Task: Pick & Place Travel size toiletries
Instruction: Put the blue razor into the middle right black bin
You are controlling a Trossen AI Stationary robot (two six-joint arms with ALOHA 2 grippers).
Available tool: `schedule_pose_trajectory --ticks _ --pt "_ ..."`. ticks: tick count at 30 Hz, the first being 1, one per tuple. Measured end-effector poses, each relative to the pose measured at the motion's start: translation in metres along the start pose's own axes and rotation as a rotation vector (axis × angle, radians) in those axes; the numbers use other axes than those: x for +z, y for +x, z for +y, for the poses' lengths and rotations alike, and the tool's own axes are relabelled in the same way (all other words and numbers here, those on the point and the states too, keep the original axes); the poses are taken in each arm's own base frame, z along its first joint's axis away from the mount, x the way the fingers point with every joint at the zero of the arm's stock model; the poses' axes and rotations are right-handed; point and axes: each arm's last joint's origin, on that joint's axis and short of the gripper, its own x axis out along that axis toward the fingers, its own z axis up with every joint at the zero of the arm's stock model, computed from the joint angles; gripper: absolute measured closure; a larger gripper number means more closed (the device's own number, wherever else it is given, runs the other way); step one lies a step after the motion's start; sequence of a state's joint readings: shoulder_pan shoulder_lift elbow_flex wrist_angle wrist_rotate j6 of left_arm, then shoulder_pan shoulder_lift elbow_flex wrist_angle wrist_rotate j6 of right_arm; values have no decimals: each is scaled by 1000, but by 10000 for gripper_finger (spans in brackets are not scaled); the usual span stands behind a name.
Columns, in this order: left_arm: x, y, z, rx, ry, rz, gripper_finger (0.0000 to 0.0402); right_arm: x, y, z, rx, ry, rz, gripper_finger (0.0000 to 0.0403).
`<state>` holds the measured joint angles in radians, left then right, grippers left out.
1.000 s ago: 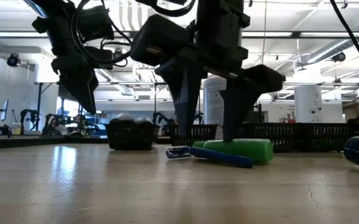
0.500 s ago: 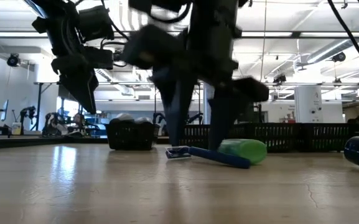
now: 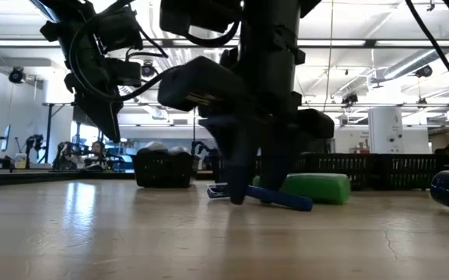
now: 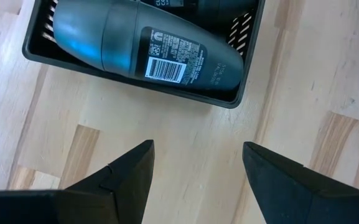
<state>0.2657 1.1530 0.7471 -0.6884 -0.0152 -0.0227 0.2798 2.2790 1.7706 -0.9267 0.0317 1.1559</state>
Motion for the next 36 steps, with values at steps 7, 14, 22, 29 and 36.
schedule_pose_trajectory --ticks 7,14,22,29,36 --pt "2 0 0 0 10 -17 152 -1 19 -6 -95 -68 21 341" --pt "6 0 0 0 13 -60 152 -1 -11 -4 -71 -101 -60 377" --pt "7 0 0 0 12 -72 152 12 -105 -42 -104 133 -254 380" --pt "8 0 0 -2 10 -78 152 36 -150 -120 -217 479 -309 380" --pt "7 0 0 -2 5 -77 152 63 -103 -168 -187 517 -134 379"
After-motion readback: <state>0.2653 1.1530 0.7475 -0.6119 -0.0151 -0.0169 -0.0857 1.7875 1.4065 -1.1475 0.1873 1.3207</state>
